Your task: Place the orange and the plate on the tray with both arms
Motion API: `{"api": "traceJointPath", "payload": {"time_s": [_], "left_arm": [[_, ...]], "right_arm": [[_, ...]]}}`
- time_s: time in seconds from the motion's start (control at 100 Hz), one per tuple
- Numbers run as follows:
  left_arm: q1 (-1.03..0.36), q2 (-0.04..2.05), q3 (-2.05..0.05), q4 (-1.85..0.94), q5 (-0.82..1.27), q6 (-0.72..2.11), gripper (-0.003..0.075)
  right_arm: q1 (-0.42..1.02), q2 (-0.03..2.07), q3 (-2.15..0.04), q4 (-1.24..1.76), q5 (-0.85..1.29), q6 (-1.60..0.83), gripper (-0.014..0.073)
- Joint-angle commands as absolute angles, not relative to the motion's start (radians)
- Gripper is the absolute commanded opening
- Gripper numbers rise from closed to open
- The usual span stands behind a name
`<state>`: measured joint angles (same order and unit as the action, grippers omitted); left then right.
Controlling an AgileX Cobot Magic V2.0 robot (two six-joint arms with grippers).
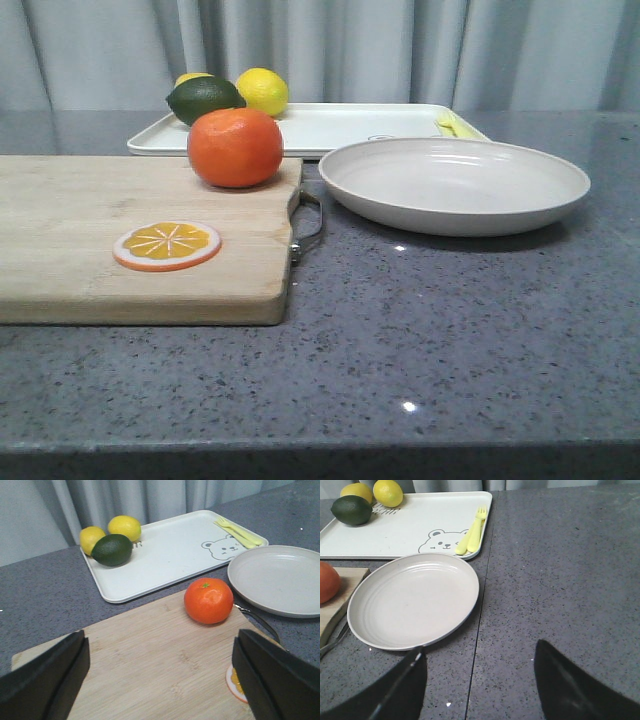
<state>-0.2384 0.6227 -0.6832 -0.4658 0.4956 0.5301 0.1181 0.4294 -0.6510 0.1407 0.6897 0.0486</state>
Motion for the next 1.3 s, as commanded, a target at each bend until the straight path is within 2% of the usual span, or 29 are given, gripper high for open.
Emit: {"api": "traceJointPath", "payload": {"time_s": [0.0,0.16,0.4,0.64,1.29], "left_arm": [[-0.258,0.726,-0.754,-0.628,0.401,0.658,0.0572],[-0.348,0.919,-0.842,-0.812,0.338,0.821,0.0572],[-0.512,1.206,-0.989,-0.824,0.227,0.825,0.0572],[-0.553,1.424,-1.123,-0.825,0.224,0.825,0.0572],[-0.51,1.534,-1.151,-0.845,0.197,0.812,0.0572]], "right_arm": [[0.113,0.443,-0.686,0.144,0.615,0.041,0.0477],[0.113,0.443,-0.686,0.144,0.616,0.041,0.0477],[0.113,0.443,-0.686,0.144,0.616,0.041,0.0477],[0.113,0.443,-0.686,0.144,0.616,0.041,0.0477],[0.113,0.443,-0.686,0.144,0.609,0.041,0.0477]]}}
